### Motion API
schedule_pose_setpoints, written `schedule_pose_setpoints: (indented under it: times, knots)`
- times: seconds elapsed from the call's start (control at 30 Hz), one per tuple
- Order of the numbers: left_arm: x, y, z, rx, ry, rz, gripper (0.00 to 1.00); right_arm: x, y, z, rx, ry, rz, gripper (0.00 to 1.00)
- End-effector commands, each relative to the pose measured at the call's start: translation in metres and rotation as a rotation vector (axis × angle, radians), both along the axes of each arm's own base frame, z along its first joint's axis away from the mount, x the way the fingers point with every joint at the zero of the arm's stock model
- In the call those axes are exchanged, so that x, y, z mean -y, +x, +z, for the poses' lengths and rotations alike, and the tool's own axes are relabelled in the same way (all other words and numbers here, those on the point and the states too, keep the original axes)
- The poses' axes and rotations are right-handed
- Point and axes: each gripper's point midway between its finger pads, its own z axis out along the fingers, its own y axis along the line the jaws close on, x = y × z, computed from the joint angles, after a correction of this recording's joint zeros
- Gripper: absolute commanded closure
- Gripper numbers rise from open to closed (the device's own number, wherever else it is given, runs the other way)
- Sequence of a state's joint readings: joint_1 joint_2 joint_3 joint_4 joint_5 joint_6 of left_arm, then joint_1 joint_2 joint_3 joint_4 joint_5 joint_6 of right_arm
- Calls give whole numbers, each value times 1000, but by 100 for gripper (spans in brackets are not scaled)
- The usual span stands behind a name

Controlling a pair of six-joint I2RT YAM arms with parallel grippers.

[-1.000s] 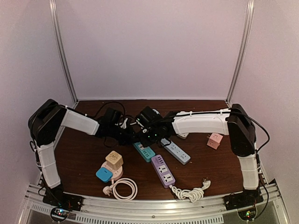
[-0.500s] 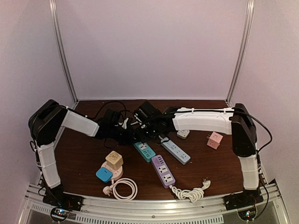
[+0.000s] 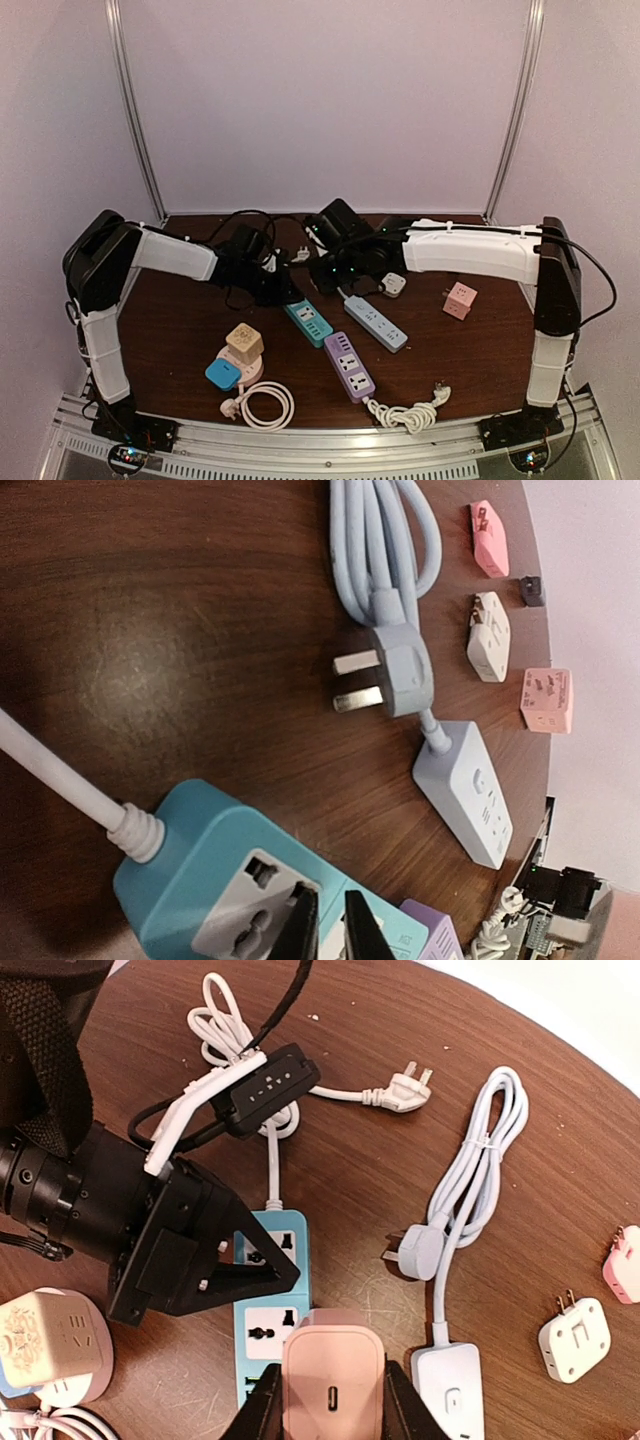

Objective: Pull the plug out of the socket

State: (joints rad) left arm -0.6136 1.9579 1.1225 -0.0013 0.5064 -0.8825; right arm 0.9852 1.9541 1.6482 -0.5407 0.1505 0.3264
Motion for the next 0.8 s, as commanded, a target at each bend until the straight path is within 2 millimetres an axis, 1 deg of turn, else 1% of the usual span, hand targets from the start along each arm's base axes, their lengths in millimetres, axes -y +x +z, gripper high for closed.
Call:
schedule_pose_setpoints:
  times: [0.0, 0.1, 0.2, 0.33, 0.37, 0.43, 0.5, 0.6, 0.77]
  knots:
    - [-2, 4, 7, 20, 89, -28, 88, 28, 12, 19, 43, 48, -83, 93]
    - [3, 12, 33, 72, 66, -41, 88, 44, 14, 17, 29, 74, -117, 93]
    - [5, 17, 55, 120, 57, -42, 88, 61, 18, 15, 13, 110, -154, 93]
    - [1, 17, 78, 164, 56, -35, 88, 84, 24, 17, -9, 185, -210, 92]
    - [-1, 16, 83, 174, 55, -34, 87, 90, 25, 14, -20, 204, -222, 92]
    - [-4, 13, 88, 182, 56, -31, 87, 101, 28, 11, -35, 235, -251, 92]
    - [-6, 10, 91, 188, 55, -31, 87, 117, 31, 5, -50, 253, -286, 92]
    - [-11, 6, 94, 193, 58, -25, 87, 137, 30, -8, -90, 285, -329, 92]
    - [-21, 1, 94, 208, 82, -6, 87, 158, 17, -30, -174, 371, -346, 92]
